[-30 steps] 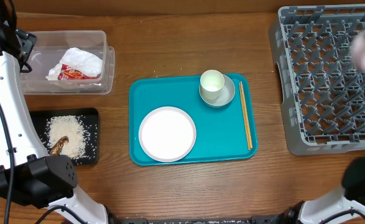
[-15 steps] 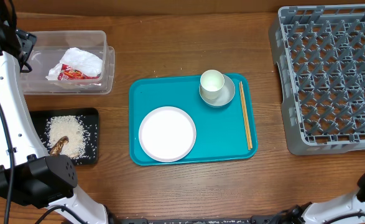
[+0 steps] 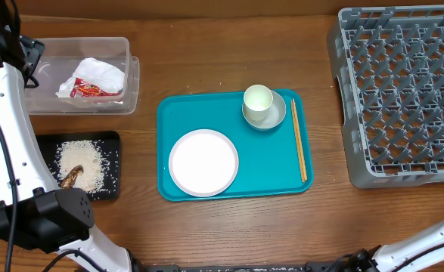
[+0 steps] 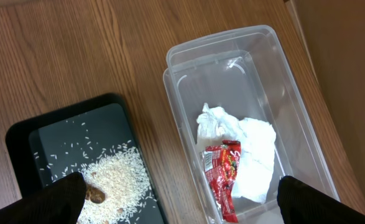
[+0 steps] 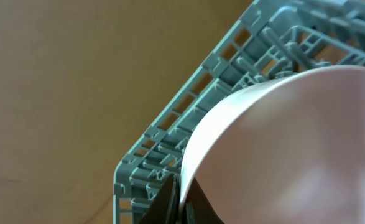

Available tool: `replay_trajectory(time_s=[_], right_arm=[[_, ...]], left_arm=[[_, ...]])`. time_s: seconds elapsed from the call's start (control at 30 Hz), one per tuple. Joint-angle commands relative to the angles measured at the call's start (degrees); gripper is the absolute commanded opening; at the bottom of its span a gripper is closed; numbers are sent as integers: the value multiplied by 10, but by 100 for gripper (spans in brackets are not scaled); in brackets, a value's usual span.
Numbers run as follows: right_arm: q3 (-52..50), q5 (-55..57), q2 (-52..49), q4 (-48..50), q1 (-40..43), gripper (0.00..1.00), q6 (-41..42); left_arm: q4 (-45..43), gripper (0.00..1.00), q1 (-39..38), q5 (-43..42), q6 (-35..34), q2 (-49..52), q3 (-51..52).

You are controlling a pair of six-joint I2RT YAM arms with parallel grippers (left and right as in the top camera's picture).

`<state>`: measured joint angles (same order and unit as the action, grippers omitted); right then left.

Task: Sort waste into correct bins and load items into the dishwasher
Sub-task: 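Place the bowl in the rack slots and release with the right gripper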

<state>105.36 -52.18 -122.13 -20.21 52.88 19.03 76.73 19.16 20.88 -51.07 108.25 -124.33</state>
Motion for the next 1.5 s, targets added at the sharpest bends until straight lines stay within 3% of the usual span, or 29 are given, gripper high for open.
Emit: replay_trajectory(time_s=[0.0, 0.23, 0.5, 0.8, 1.0, 1.07, 1.23, 1.47], right_arm=[[0, -84, -19, 30, -1, 4, 5], [-5, -35, -22, 15, 7, 4, 4], [-47, -69, -33, 61, 9, 4, -2], [-45, -59, -51, 34, 36, 4, 8], [-44, -26, -36, -15, 66, 22, 7], [-43, -16, -27, -26, 70, 22, 7], [-43, 68, 28, -53, 74, 25, 10], [-43, 305, 130, -119, 75, 30, 96]], left_arm=[[-1, 100, -2, 11, 0, 2, -2], [-1, 100, -2, 11, 0, 2, -2], [-1, 100, -2, 11, 0, 2, -2], [-1, 100, -2, 11, 0, 2, -2], [-1, 100, -2, 11, 0, 2, -2], [-1, 100, -2, 11, 0, 2, -2], [-1, 100, -2, 11, 0, 2, -2], [-1, 100, -2, 11, 0, 2, -2]])
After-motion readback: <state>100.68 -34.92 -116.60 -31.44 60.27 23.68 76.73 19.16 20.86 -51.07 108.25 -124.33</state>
